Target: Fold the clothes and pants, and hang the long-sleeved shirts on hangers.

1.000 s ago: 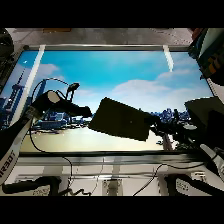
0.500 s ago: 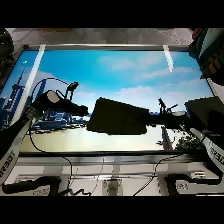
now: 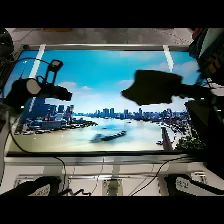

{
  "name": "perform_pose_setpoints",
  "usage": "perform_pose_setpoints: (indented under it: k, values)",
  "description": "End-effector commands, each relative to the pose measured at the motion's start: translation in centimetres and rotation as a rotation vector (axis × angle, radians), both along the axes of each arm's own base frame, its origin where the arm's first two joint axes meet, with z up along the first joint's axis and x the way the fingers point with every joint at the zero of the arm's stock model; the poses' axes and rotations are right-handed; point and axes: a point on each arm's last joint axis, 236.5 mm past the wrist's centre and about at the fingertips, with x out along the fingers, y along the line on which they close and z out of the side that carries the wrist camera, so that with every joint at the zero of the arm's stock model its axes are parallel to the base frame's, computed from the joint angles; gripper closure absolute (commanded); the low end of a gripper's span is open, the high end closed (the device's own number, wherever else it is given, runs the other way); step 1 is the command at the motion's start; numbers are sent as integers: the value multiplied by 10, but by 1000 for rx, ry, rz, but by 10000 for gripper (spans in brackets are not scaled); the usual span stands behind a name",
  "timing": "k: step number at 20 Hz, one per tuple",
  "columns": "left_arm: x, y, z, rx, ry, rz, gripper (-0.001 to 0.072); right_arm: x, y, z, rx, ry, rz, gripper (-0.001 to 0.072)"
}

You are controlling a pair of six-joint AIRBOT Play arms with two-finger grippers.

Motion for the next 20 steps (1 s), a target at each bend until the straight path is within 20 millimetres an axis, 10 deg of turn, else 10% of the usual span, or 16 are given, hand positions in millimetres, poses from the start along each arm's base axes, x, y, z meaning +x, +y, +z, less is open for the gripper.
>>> perform_pose_setpoints:
  k: [1,6,11,12,13,14,17,20]
  values:
    - [-10,33,71,141,-185,19,689,-45,-134,41,-134,5,-338,676]
    - [-26,35,110,133,-277,26,689,-191,-281,18,-152,271,-830,676]
    - [-24,35,105,133,-266,26,688,-334,-305,-37,-4,634,-1121,673]
    - [-23,35,103,134,-261,25,688,-348,-305,-45,4,670,-1145,559]
    - [-22,35,101,134,-256,25,688,-357,-302,-51,14,703,-1148,146]
    - [-21,35,99,135,-251,24,689,-358,-300,-52,17,711,-1145,27]
    - [-20,35,96,136,-245,24,688,-342,-296,-50,21,685,-1109,29]
    - [-20,35,96,136,-244,24,689,-282,-273,-48,-106,641,-881,32]
